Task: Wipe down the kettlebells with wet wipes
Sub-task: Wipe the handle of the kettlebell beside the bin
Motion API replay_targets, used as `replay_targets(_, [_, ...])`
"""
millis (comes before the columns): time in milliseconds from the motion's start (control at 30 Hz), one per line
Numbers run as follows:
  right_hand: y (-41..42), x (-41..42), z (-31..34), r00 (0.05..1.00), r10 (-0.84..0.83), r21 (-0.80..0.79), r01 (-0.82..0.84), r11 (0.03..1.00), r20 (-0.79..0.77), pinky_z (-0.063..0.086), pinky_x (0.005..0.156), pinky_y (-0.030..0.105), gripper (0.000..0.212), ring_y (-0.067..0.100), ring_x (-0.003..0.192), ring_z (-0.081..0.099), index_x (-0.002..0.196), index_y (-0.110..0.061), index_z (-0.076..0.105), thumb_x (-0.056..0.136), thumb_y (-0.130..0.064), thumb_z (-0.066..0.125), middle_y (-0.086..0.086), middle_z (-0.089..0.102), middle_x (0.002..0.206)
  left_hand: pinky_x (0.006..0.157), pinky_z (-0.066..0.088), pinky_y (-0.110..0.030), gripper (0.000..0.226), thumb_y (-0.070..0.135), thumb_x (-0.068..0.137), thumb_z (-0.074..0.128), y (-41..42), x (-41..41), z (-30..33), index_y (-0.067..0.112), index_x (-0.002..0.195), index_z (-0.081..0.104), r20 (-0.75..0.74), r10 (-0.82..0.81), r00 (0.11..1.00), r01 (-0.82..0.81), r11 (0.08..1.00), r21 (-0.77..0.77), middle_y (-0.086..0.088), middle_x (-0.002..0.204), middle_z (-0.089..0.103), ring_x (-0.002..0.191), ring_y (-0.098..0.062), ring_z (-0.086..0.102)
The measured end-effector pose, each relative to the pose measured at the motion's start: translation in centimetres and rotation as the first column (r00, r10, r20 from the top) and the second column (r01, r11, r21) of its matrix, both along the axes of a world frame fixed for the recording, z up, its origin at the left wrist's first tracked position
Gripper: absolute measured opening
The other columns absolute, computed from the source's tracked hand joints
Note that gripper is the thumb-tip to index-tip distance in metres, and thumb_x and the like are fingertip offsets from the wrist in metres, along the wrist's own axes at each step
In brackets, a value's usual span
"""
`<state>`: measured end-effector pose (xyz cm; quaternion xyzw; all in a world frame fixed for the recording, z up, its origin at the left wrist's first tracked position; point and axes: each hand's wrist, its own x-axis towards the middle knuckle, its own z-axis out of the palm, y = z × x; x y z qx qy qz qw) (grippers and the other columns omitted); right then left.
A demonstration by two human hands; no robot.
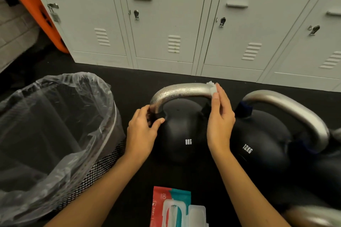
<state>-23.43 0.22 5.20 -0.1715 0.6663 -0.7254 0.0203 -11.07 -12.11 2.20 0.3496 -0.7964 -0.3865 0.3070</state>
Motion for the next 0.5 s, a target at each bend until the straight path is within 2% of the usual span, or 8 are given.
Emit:
replay_targets(167, [-0.4,0.1,0.5,0.931,0.158,0.162,-0.109,0.981,-0.328,0.018,0.112,0.006,0.035,0.007,0.147,0.026,0.134,-0.027,0.056,0.100,-0.018,0.055,-0.005,0.047,0.149,0.089,0.054,-0.036,0.046,0.023,0.082,0.073,-0.1,0.1,-0.1,0.018,0.124,0.056,0.008,0.000,1.000,0.000,1.000,0.008,0.013,0.108,0.050,0.098,-0.006,0.058])
replay_targets(267, [0.0,0.2,-0.8,0.950,0.124,0.110,-0.097,0.989,-0.285,0.021,0.118,0.018,0.039,0.005,0.147,0.024,0.137,-0.031,0.051,0.100,-0.018,0.054,-0.008,0.043,0.152,0.088,0.054,-0.036,0.047,0.023,0.081,0.074,-0.2,0.1,-0.2,0.017,0.124,0.056,-0.006,-0.001,1.000,0.001,1.000,0.015,0.012,0.108,0.052,0.097,-0.006,0.058])
replay_targets(367, [0.2,-0.1,-1.0,0.983,0.016,0.055,-0.006,0.998,-0.185,0.031,0.118,0.030,0.035,0.001,0.140,0.037,0.137,-0.031,0.052,0.102,-0.023,0.050,-0.009,0.050,0.147,0.088,0.055,-0.036,0.047,0.023,0.080,0.075,-0.2,0.1,-0.3,0.018,0.124,0.057,-0.019,-0.001,1.000,0.001,1.000,0.028,0.012,0.109,0.053,0.097,-0.005,0.059])
replay_targets(433, [-0.3,-0.3,-0.3,0.976,0.004,0.086,0.015,0.996,-0.219,0.034,0.116,0.033,0.033,0.001,0.136,0.041,0.135,-0.029,0.055,0.103,-0.026,0.049,-0.008,0.054,0.141,0.088,0.055,-0.036,0.048,0.023,0.080,0.075,-0.3,0.1,-0.4,0.018,0.124,0.057,-0.026,0.002,1.000,-0.001,0.999,0.035,0.012,0.108,0.053,0.096,-0.005,0.059])
replay_targets(500, [-0.7,-0.2,0.1,0.951,0.038,0.149,0.009,0.989,-0.306,0.029,0.119,0.035,0.033,0.002,0.139,0.038,0.134,-0.025,0.059,0.103,-0.026,0.049,-0.007,0.055,0.140,0.088,0.055,-0.036,0.048,0.024,0.080,0.075,-0.2,0.1,-0.4,0.018,0.124,0.057,-0.028,0.004,1.000,-0.002,0.999,0.044,0.013,0.107,0.053,0.096,-0.005,0.059])
